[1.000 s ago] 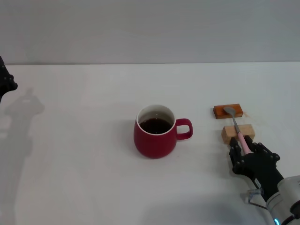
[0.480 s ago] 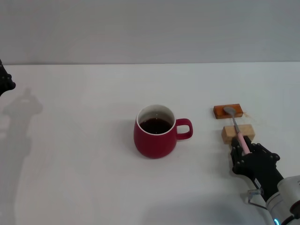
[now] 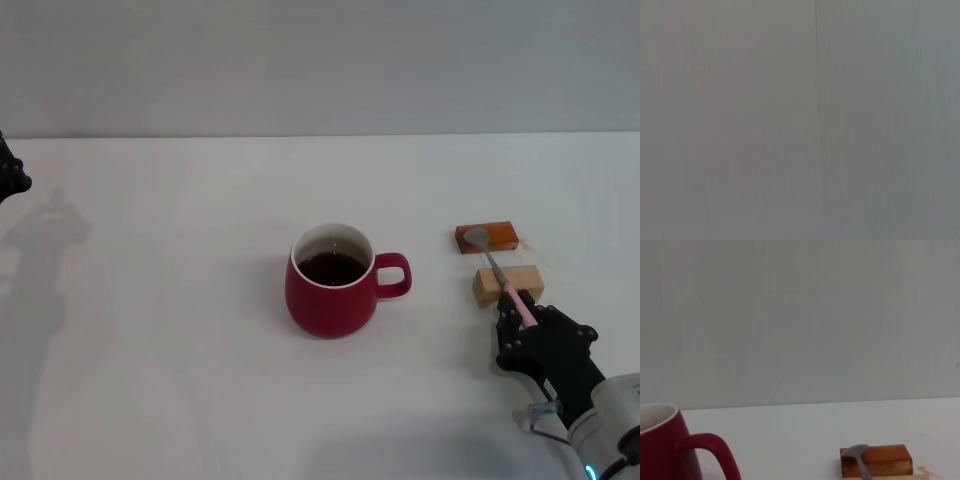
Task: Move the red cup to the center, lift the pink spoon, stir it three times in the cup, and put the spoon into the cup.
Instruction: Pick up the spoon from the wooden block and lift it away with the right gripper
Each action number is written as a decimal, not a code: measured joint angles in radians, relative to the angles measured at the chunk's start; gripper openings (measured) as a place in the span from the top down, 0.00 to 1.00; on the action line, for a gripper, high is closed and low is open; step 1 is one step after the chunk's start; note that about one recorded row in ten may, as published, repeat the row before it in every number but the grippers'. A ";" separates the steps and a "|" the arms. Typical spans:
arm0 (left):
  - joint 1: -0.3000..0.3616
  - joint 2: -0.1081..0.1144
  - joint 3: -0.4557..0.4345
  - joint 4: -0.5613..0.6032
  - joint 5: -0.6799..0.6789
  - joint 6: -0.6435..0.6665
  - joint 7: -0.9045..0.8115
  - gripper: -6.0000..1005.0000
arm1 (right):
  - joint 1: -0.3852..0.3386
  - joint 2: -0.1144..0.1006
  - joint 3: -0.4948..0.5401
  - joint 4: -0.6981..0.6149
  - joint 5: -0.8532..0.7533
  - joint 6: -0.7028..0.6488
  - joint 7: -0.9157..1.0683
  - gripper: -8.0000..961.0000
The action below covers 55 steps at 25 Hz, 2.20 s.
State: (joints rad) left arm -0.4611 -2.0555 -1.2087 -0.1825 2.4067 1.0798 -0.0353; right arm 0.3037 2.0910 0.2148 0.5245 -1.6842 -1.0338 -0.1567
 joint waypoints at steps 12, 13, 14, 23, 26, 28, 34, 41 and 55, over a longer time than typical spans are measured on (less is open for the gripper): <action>0.003 -0.001 0.000 0.000 0.000 0.000 0.000 1.00 | -0.002 0.000 0.000 -0.001 0.000 -0.006 -0.004 0.84; 0.003 -0.001 0.000 0.000 0.000 0.000 0.000 1.00 | -0.002 0.000 0.000 -0.001 0.000 -0.006 -0.004 0.84; 0.003 -0.001 0.000 0.000 0.000 0.000 0.000 1.00 | -0.002 0.000 0.000 -0.001 0.000 -0.006 -0.005 0.84; 0.002 -0.002 0.000 0.000 0.002 -0.002 0.000 1.00 | -0.005 0.000 0.010 0.000 0.000 -0.007 -0.038 0.84; 0.002 -0.001 0.000 0.000 0.002 -0.006 0.000 1.00 | -0.008 -0.002 0.029 0.018 0.000 -0.012 -0.098 0.84; 0.002 -0.002 0.000 0.000 0.002 -0.007 0.000 1.00 | -0.011 -0.008 0.041 0.048 0.000 -0.026 -0.154 0.84; 0.005 -0.001 0.000 0.000 0.002 -0.008 0.000 1.00 | -0.013 -0.012 0.051 0.089 0.000 -0.048 -0.227 0.84; 0.009 0.000 0.000 0.002 0.002 -0.009 0.000 1.00 | -0.072 -0.037 0.125 0.270 -0.007 -0.065 -0.437 0.84; 0.003 -0.001 0.000 0.012 0.008 -0.014 0.000 1.00 | -0.201 -0.147 0.210 0.564 -0.053 -0.185 -0.546 0.84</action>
State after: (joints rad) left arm -0.4584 -2.0563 -1.2087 -0.1702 2.4143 1.0658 -0.0353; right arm 0.1023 1.9436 0.4248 1.0880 -1.7372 -1.2189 -0.7025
